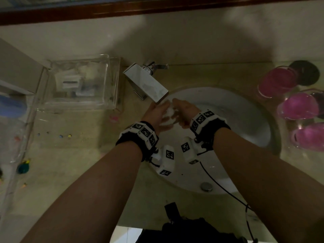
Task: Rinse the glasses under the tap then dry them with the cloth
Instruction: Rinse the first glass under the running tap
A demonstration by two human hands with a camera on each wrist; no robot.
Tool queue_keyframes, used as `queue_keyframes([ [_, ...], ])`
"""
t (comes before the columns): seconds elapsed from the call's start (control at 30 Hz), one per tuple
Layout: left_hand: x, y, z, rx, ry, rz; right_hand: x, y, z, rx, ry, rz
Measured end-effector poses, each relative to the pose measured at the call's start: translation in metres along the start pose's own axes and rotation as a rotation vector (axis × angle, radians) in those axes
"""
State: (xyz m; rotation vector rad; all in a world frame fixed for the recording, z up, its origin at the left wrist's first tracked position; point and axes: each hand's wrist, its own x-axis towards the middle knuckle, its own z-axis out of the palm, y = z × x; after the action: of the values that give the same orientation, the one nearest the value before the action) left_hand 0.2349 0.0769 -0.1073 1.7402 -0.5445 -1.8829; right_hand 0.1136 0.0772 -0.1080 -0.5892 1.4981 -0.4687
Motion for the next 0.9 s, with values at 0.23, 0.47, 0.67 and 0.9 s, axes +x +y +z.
queue_keyframes([
  [0.23, 0.008, 0.0, -0.006, -0.008, -0.055, -0.118, 0.001, -0.006, 0.003, 0.139, -0.071, 0.008],
  [0.47, 0.012, 0.002, -0.004, -0.019, 0.141, -0.067, 0.005, -0.016, 0.016, 0.098, 0.115, -0.024],
  [0.67, -0.002, -0.001, -0.005, 0.014, -0.07, -0.062, 0.012, -0.001, 0.0, 0.337, -0.075, 0.079],
  [0.9, 0.007, 0.005, 0.006, 0.026, 0.019, 0.014, 0.008, 0.013, -0.004, 0.123, -0.005, 0.005],
])
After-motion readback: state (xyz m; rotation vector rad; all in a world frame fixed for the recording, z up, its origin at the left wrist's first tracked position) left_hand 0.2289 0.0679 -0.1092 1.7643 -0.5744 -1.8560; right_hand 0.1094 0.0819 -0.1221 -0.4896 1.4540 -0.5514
